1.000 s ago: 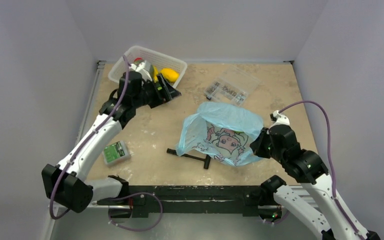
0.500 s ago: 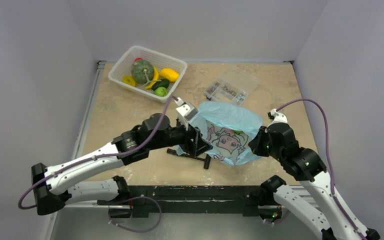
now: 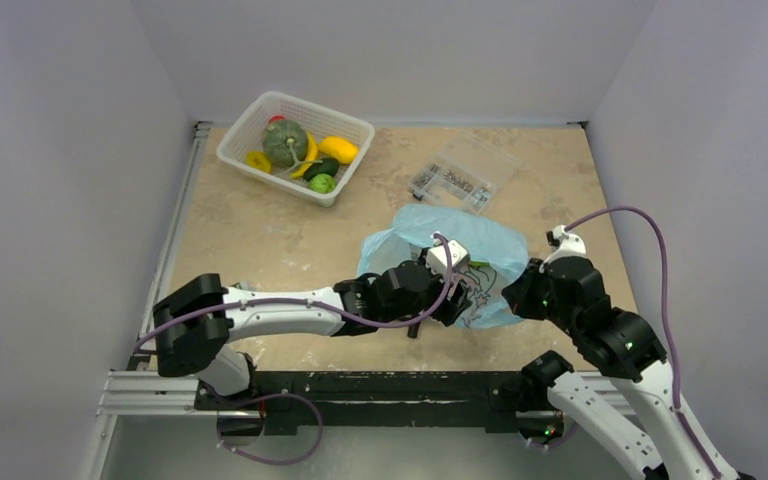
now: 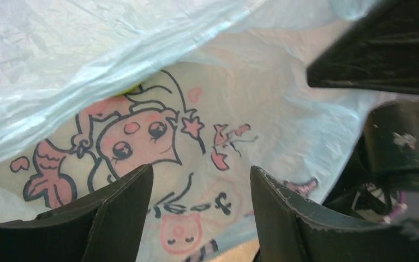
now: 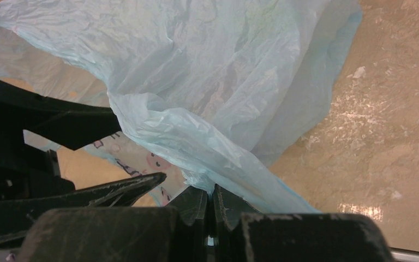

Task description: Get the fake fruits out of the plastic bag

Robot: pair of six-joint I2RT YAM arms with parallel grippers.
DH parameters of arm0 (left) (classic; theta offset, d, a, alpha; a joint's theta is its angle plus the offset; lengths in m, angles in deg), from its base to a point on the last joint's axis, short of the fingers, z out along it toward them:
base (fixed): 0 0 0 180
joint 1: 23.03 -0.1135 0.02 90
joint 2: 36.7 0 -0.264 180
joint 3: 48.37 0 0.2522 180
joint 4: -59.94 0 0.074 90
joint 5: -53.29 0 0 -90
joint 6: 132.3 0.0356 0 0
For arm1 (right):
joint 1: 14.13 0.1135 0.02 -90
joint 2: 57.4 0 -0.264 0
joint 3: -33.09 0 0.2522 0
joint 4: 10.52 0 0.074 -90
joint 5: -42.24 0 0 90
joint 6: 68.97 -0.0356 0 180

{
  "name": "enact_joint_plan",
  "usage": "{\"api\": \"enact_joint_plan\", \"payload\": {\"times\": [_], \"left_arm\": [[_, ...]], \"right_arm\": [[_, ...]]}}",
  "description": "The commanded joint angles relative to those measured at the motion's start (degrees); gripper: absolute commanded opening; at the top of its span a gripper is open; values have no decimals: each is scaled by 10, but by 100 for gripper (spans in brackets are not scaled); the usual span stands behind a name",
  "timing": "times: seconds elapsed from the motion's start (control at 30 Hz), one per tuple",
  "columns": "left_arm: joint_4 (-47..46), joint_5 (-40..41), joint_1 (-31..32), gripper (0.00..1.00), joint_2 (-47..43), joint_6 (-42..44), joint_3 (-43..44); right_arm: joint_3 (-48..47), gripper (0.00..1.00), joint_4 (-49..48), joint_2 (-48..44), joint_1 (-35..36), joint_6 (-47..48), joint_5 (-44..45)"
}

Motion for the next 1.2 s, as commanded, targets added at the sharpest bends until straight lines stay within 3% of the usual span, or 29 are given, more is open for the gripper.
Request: {"api": "enact_joint_plan", "payload": {"times": [0.0, 0.3, 0.7, 0.97, 1.17], "left_arm": [[-119, 96, 3, 64, 34, -19, 9], [-97, 142, -2, 60, 106, -19, 69], [-86, 169, -26, 53, 212, -74, 129], [-263, 155, -49, 70, 222, -159, 24], [-237, 91, -82, 82, 268, -198, 90]], "right_arm": [[-5, 0, 10, 5, 1, 1, 9], [-20, 0, 76, 91, 1, -51, 45], [-58, 0, 42, 82, 1, -37, 31], [-72, 0, 6, 75, 1, -36, 1], [-54, 0, -9, 75, 1, -30, -14]]}}
